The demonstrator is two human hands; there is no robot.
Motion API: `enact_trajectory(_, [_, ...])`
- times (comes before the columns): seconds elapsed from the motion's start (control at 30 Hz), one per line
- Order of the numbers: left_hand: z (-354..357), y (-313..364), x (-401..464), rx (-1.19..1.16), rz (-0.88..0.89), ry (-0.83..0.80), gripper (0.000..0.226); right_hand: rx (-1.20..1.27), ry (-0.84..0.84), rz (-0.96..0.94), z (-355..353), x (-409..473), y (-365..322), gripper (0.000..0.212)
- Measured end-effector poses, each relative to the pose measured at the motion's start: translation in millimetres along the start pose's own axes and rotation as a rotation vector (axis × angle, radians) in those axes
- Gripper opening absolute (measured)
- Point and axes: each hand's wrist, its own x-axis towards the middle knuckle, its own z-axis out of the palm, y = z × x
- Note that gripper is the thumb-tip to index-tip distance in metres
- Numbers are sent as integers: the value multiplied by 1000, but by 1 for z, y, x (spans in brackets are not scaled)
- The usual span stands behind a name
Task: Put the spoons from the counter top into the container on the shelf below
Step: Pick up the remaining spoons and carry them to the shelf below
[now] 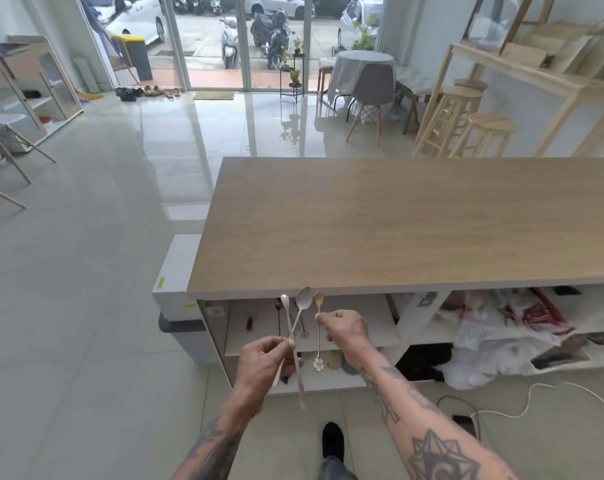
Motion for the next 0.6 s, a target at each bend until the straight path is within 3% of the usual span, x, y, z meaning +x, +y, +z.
enact_trajectory(0.17, [6, -54, 5, -57, -102, 36, 13, -51, -30, 95, 9, 6, 47, 34])
enact_trajectory(0.27, [7, -80, 33, -10, -152, 88, 13, -73, -60, 161, 17, 33, 76, 23])
enact_trajectory(0.4, [9, -104, 92, 83, -174, 170, 15, -79, -73, 217, 32, 88, 110, 25])
enact_trajectory(0.6, [18, -138, 209, 276, -143, 250, 21, -285, -102, 185, 75, 198, 157, 25])
